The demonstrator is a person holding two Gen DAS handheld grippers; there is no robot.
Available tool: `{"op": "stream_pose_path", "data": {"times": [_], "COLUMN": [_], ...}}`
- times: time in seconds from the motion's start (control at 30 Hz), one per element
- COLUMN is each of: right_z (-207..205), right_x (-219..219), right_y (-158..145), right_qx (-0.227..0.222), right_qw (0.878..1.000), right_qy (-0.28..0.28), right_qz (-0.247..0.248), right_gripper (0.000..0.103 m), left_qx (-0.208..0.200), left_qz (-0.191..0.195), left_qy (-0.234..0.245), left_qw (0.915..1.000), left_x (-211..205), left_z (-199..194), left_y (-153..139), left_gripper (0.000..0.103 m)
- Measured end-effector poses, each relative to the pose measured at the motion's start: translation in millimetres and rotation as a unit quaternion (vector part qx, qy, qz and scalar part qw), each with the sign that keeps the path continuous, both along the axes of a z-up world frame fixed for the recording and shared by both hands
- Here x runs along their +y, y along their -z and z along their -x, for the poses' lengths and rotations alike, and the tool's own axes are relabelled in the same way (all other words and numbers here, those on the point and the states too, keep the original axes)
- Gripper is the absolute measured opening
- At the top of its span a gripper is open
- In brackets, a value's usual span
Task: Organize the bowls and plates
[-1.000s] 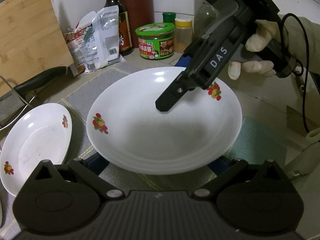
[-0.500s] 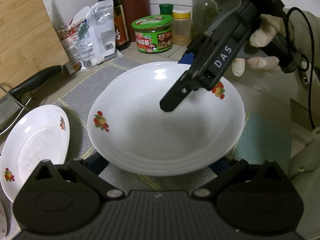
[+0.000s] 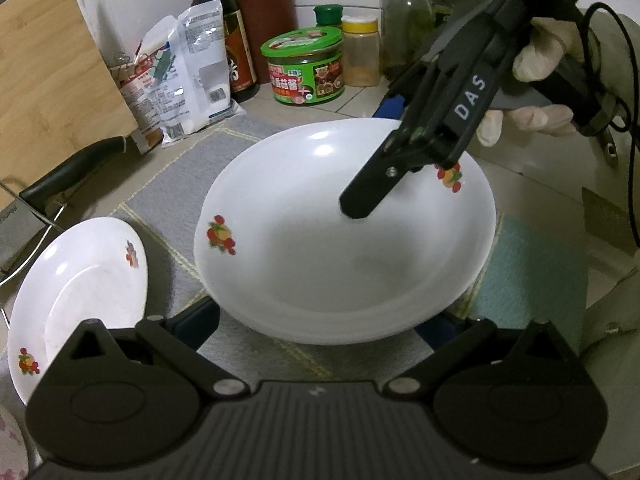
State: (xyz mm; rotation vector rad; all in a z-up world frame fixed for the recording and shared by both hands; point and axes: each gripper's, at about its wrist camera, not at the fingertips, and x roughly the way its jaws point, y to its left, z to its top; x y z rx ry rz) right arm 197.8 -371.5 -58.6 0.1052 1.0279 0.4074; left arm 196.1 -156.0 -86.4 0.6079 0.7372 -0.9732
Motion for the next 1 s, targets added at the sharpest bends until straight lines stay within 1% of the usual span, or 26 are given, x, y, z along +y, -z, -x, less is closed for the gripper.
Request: {"op": "stream_pose_path", "data": {"times": [0.37, 1.0], "right_z": [6, 16], "right_x": [-2, 10], "right_y": [-7, -14], "right_qx": [-0.004, -0.008], "right_qw": [1.000, 0.998], "right_qy": [0.014, 0.021], "right_qz": [0.002, 0.053], "right_gripper": [0.100, 0.101], "left_qx": [0.000, -0.007], "left_qz": [0.000, 0.024], "left_qy": [-0.002, -0.009], "left_qw": [1.0000, 0.9996], "left_x": [4, 9], "left_z": [0, 2], "left_y": [1, 1], "left_gripper": [0.102, 0.102]}}
